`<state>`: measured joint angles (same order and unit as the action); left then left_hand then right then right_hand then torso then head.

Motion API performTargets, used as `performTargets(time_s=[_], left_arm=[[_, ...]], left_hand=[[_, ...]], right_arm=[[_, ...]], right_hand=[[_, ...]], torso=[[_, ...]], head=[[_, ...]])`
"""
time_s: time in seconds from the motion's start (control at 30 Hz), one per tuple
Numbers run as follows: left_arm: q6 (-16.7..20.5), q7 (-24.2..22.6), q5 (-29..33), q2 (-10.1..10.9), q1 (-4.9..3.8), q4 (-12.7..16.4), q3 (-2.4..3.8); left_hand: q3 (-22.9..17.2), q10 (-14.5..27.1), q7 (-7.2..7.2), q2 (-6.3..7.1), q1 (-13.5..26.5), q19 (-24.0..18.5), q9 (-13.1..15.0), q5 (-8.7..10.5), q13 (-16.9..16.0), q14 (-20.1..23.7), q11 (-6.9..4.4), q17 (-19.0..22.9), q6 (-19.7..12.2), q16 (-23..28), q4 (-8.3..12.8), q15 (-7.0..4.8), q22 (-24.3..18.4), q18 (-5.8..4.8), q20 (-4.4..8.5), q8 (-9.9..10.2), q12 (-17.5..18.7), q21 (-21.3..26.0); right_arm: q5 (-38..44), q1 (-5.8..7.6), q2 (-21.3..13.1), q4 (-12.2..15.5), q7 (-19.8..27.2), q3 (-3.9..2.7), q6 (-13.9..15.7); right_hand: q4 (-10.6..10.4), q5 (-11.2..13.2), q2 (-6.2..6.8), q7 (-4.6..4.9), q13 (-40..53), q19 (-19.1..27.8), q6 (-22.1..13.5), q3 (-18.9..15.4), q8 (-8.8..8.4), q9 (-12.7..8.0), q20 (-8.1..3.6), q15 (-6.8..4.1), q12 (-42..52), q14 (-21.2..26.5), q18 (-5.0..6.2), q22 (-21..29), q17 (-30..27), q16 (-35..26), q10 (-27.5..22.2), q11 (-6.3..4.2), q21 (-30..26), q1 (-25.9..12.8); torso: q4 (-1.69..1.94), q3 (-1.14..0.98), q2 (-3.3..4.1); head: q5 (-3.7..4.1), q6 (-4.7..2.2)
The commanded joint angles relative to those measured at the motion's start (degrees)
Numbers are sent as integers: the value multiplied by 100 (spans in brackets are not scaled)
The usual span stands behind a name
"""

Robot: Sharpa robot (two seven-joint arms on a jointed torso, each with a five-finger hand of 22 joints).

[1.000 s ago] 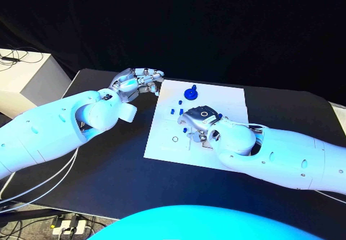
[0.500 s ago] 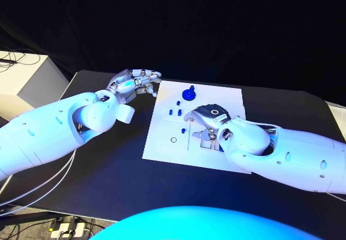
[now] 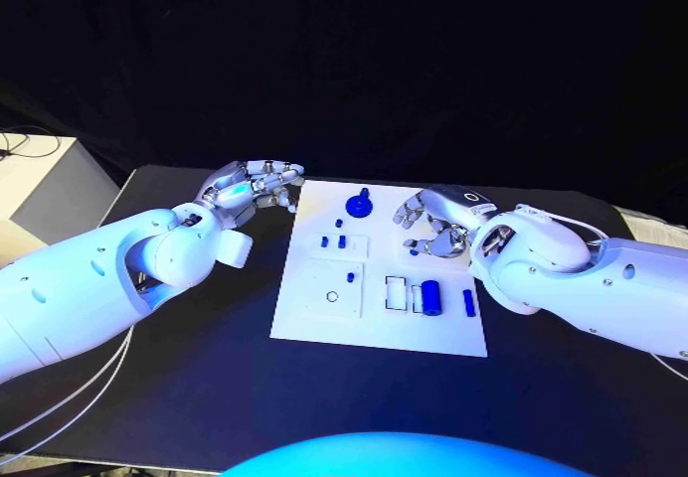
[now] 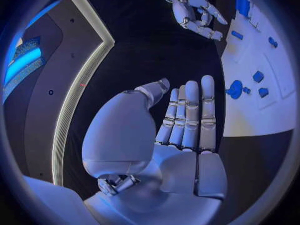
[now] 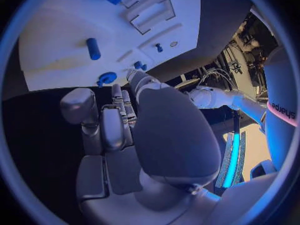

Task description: Assemble the parts on the task board

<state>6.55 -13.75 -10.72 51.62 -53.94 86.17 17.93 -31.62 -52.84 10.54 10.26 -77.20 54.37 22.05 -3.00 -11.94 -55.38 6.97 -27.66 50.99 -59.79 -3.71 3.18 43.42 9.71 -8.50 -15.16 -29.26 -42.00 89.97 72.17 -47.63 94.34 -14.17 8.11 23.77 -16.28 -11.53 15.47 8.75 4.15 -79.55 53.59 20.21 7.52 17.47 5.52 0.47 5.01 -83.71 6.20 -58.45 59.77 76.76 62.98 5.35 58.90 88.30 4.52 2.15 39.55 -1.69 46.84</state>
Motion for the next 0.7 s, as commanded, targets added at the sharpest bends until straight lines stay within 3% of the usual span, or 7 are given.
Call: performTargets(time_s=[0.03,0.27,0.47,0.7], left_arm=[[-112,-44,-10,-22,0,-1,3],[-124,-40,-11,-43,1,-19,3],[-127,-31,-16,-24,2,-15,3],[-112,-34,-24,25,3,-6,3]], left_hand=[[38,43,0,4,-64,39,-6,-4,6,-43,14,8,-57,27,-2,7,-6,80,-20,-24,23,34],[38,43,0,4,-64,39,-6,-4,6,-43,14,8,-57,27,-2,7,-6,80,-20,-24,23,34],[50,40,0,1,-79,52,-13,-4,10,-46,13,7,-62,33,-11,6,-20,80,-19,-32,23,53],[50,40,0,1,-79,52,-13,-4,10,-46,13,7,-62,33,-11,6,-20,80,-19,-32,23,53]], right_arm=[[-80,29,22,-162,195,-2,-509],[219,43,180,-474,32,-1,-919],[305,32,338,-732,-117,25,-1173],[463,-20,420,-832,-214,48,-1356]], right_hand=[[-3,26,57,-91,-9,-53,-41,-104,0,-21,11,-26,-70,-94,33,-34,43,47,-51,-9,33,-77],[1,93,-35,-144,3,-80,-175,-496,-33,-74,31,-6,-129,-85,26,-86,56,76,-218,18,58,-117],[-20,129,-137,-131,8,-82,-185,-640,-25,-89,41,4,-127,-83,27,-86,60,86,-277,31,43,-117],[-22,134,-171,-128,12,-82,-166,-662,-12,-88,43,6,-121,-81,29,-82,52,85,-278,31,36,-115]], torso=[[-3,-1,-7],[2,-7,-1],[9,6,10],[21,5,15]], head=[[138,-70],[231,-132],[244,-89],[251,-56]])
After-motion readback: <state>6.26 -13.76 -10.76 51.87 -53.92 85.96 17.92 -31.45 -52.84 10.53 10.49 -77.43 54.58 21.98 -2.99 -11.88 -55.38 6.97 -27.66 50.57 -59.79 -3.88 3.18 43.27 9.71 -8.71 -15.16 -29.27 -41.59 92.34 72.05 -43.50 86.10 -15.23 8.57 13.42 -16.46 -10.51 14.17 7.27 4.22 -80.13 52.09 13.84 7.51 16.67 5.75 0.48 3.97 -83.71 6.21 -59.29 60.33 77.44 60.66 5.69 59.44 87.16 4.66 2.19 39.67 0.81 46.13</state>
